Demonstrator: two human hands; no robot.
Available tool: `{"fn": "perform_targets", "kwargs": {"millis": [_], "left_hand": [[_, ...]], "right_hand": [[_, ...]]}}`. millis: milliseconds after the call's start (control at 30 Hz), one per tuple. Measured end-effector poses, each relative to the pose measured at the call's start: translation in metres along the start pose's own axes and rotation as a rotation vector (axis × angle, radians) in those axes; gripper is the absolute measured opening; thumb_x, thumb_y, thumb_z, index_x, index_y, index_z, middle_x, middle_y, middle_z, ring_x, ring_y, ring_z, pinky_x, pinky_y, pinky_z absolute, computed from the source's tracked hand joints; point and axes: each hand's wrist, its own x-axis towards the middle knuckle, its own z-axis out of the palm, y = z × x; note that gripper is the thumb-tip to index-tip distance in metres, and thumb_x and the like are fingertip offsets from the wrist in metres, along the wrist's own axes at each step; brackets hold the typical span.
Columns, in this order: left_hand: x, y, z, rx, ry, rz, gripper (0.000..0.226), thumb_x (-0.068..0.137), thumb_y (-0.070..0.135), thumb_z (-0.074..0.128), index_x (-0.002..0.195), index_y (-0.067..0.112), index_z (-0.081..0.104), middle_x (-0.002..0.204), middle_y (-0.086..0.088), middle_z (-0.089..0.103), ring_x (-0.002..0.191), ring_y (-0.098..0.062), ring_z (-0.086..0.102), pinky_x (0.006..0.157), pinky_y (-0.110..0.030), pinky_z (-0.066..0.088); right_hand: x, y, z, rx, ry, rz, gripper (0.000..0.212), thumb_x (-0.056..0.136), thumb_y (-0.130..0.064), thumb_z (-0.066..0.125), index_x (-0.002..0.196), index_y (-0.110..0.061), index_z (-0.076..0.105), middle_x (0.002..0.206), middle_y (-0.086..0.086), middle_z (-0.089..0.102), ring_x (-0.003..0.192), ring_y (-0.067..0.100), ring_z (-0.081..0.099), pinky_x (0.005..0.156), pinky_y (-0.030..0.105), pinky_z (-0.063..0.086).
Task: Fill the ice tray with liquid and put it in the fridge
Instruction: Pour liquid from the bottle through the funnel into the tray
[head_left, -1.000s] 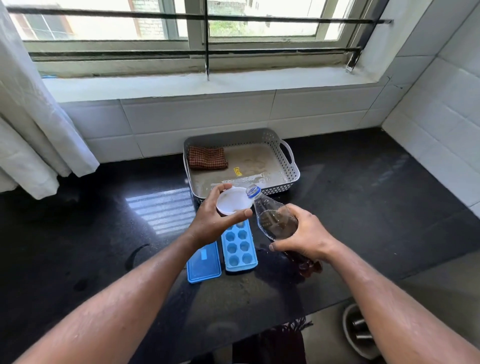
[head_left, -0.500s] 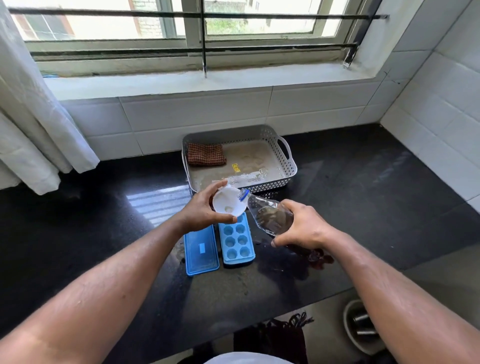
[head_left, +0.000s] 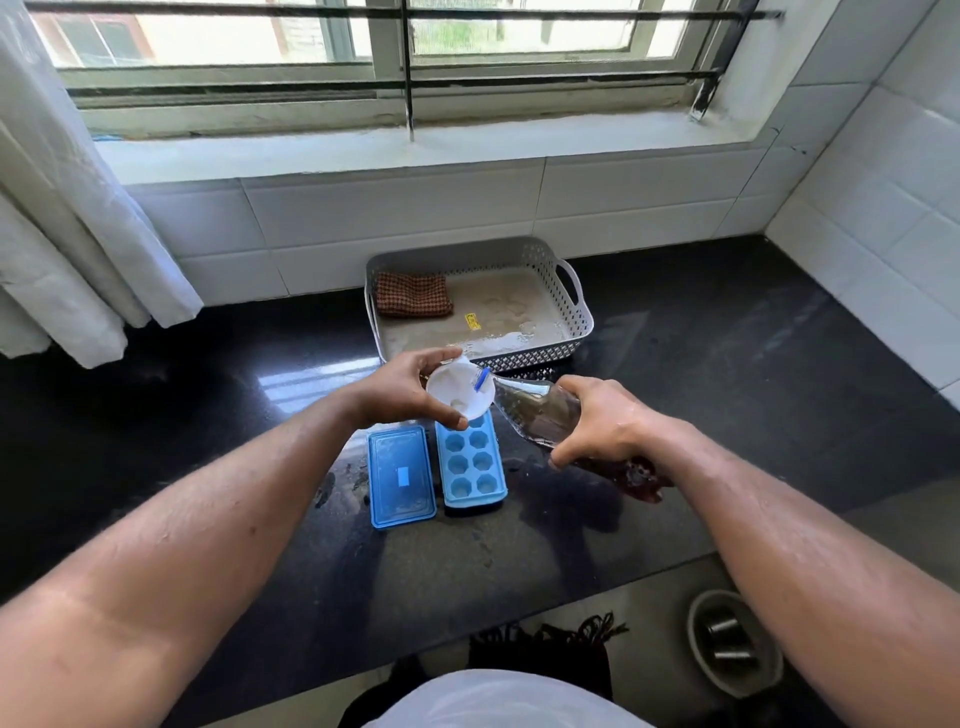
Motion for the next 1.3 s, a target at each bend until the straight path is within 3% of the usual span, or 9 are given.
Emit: {"fn": "perform_targets", "kwargs": {"millis": [133,300,467,600,800,1167,1300], "left_hand": [[-0.001,0.004,-0.001,0.003,-0.034,-0.023,0.124,0.047,0.026,0.101,0.156,0.02,0.042,0.14,0.005,0.063,0.125,-0.013,0.062,0.107,-0.029,0.051],[-0.002,0.008,-0.001,0.014,-0.066,-0.042,0.117,0.052,0.014,0.098,0.155,0.025,0.043,0.137,0.007,0.064,0.123,-0.013,0.063,0.098,-0.024,0.054],[-0.004,0.01,-0.003,-0.028,-0.058,-0.061,0.126,0.042,0.022,0.099,0.154,0.029,0.042,0.139,0.0,0.063,0.124,-0.022,0.064,0.104,-0.042,0.055],[-0.006,0.011,-0.006,-0.042,-0.039,-0.081,0.118,0.042,0.021,0.1,0.146,0.033,0.046,0.133,-0.009,0.063,0.12,-0.029,0.065,0.097,-0.047,0.059],[-0.01,0.017,-0.005,-0.051,-0.026,-0.106,0.102,0.042,0.019,0.1,0.132,0.026,0.054,0.126,-0.01,0.066,0.115,-0.028,0.067,0.08,-0.035,0.062],[-0.021,0.022,-0.002,-0.113,0.015,-0.097,0.089,0.055,0.003,0.096,0.135,0.018,0.059,0.124,-0.011,0.069,0.114,-0.028,0.068,0.083,-0.037,0.061],[-0.024,0.025,-0.002,-0.101,0.023,-0.085,0.081,0.062,-0.004,0.093,0.133,0.018,0.062,0.122,-0.008,0.07,0.105,-0.021,0.07,0.075,-0.029,0.06]], "right_hand": [[0.0,0.0,-0.003,-0.014,-0.035,-0.013,0.064,0.033,-0.053,0.084,0.088,-0.036,0.057,0.088,-0.012,0.07,0.078,0.009,0.068,0.065,0.029,0.054],[-0.002,-0.002,-0.009,-0.038,-0.058,-0.027,0.062,0.038,-0.05,0.087,0.089,-0.034,0.056,0.09,-0.01,0.068,0.078,0.011,0.068,0.062,0.028,0.052],[-0.001,-0.004,-0.015,-0.065,-0.065,-0.034,0.062,0.043,-0.044,0.091,0.093,-0.034,0.056,0.093,-0.009,0.067,0.081,0.011,0.067,0.065,0.031,0.056],[-0.001,-0.006,-0.019,-0.1,-0.064,-0.037,0.064,0.044,-0.045,0.093,0.095,-0.034,0.056,0.094,-0.009,0.066,0.082,0.013,0.066,0.068,0.034,0.059],[-0.001,-0.008,-0.023,-0.127,-0.068,-0.038,0.063,0.043,-0.044,0.093,0.093,-0.033,0.055,0.094,-0.008,0.066,0.083,0.014,0.066,0.069,0.036,0.06],[-0.005,-0.014,-0.03,-0.154,-0.07,-0.052,0.059,0.045,-0.044,0.093,0.09,-0.033,0.056,0.094,-0.008,0.066,0.084,0.014,0.066,0.068,0.034,0.058],[-0.006,-0.016,-0.033,-0.157,-0.081,-0.052,0.059,0.048,-0.042,0.096,0.09,-0.033,0.056,0.094,-0.008,0.066,0.082,0.014,0.067,0.063,0.031,0.054]]}}
